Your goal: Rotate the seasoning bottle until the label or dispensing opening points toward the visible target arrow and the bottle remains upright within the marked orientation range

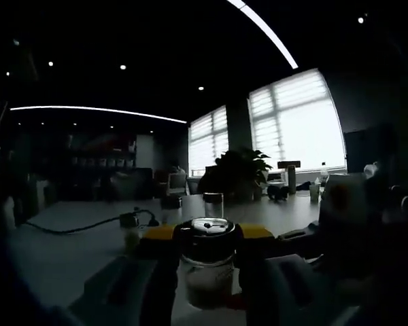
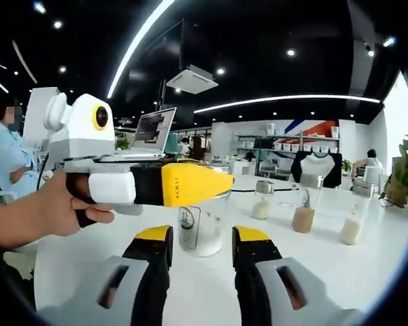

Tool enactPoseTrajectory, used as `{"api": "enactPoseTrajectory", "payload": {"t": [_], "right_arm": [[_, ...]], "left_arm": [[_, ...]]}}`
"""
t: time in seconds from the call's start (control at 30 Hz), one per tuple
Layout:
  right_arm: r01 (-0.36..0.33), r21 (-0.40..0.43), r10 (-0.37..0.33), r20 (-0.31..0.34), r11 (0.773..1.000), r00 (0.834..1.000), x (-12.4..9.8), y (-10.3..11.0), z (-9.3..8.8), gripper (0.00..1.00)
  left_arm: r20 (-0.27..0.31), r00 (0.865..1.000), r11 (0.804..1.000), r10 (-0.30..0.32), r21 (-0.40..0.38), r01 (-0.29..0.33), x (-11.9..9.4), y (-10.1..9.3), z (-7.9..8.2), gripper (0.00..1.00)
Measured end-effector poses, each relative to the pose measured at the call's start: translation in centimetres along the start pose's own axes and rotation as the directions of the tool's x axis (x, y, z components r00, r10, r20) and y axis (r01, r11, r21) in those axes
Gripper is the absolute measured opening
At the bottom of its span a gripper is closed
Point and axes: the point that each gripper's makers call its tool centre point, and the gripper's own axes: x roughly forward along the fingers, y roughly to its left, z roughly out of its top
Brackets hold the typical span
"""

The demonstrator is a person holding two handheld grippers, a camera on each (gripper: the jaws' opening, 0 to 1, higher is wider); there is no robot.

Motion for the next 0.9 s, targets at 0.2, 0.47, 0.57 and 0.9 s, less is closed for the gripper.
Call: {"api": "enactPoseTrajectory", "payload": {"t": [0.2,0.47,0.57,0.9], "right_arm": [[0.007,0.005,-0.007,0.001,1.000,1.000,-1.0,-0.3,-0.3,0.35],[0.015,0.003,-0.015,0.006,1.000,1.000,-1.8,-0.7,-0.2,0.35],[0.008,0.008,-0.009,0.013,1.000,1.000,-1.9,-0.5,-0.1,0.32],[-0.001,0.004,0.001,0.008,1.000,1.000,-1.8,-0.3,-0.2,0.30]], "left_arm": [[-0.041,0.998,0.998,0.043,0.038,-0.041,-0.4,2.3,-0.8,0.33],[-0.067,0.994,0.996,0.089,0.038,-0.087,-1.5,5.0,-2.2,0.33],[-0.079,0.991,0.994,0.105,0.040,-0.102,-2.0,5.6,-2.9,0.33],[-0.097,0.986,0.991,0.136,0.008,-0.136,-2.9,7.3,-4.0,0.33]]}}
